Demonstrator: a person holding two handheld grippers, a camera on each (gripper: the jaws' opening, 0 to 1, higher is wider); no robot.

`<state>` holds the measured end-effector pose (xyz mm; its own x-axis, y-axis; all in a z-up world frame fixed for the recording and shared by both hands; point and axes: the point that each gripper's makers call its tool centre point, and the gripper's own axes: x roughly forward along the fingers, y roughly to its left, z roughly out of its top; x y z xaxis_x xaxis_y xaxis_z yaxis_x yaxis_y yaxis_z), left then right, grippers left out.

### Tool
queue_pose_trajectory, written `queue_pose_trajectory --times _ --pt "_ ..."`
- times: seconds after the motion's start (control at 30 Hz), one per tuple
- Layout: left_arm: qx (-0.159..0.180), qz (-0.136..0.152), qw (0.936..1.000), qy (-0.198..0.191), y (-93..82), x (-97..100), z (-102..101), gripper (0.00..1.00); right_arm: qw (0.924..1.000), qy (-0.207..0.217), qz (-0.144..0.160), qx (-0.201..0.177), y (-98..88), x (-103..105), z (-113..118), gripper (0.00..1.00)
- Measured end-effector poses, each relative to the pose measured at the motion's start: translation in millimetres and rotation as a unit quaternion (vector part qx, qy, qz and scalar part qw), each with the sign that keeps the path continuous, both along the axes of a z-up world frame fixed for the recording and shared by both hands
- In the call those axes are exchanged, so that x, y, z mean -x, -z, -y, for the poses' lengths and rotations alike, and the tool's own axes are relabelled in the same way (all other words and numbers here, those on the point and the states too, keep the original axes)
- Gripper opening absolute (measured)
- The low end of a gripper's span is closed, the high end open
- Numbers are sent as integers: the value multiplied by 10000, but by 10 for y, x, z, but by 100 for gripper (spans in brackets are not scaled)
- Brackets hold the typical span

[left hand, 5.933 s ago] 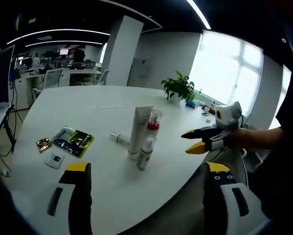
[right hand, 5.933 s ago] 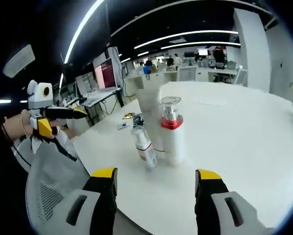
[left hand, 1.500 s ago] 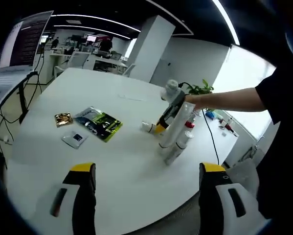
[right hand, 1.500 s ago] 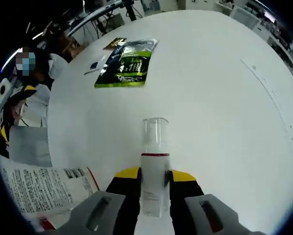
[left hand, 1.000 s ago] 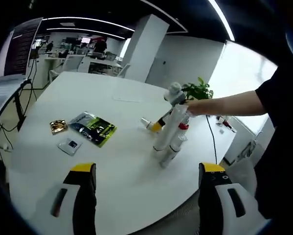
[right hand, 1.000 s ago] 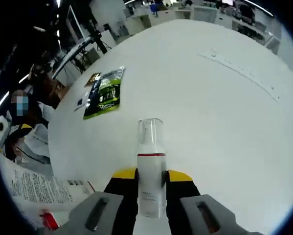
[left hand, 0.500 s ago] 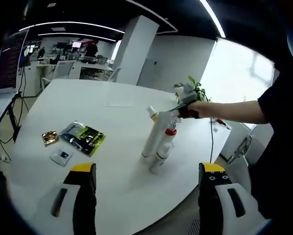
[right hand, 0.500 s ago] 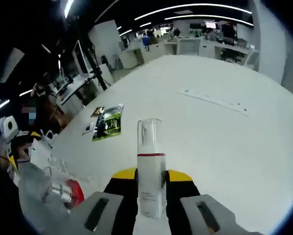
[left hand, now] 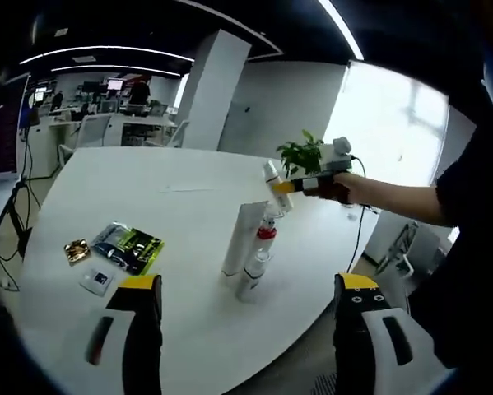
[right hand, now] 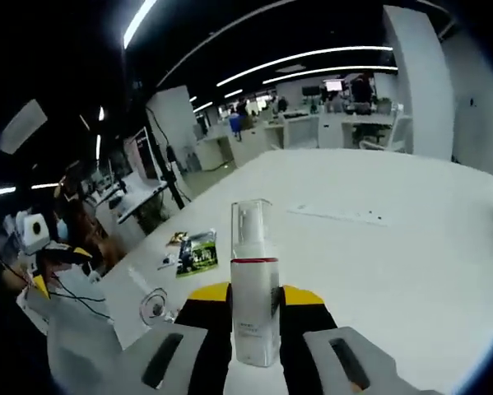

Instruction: Arrange the skincare products in the storage area until every visible bottle or jar stands upright without overlapping.

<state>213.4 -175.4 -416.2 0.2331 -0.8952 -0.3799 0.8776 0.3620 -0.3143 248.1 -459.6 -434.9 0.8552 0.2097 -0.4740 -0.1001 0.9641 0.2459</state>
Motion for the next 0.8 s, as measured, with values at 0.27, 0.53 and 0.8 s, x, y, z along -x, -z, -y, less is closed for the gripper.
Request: queue_pose_trajectory --times 0.27,0.53,0.8 --pt "341 3 9993 184 -255 133 95 80 9963 98 831 -195 -532 299 -255 11" --pt "439 98 9986 277 -407 230 102 80 9883 60 1479 -369 -762 585 -586 11" --pt "613 93 9970 462 -531 394 220 78 9831 12 1740 -573 -715 767 -935 11"
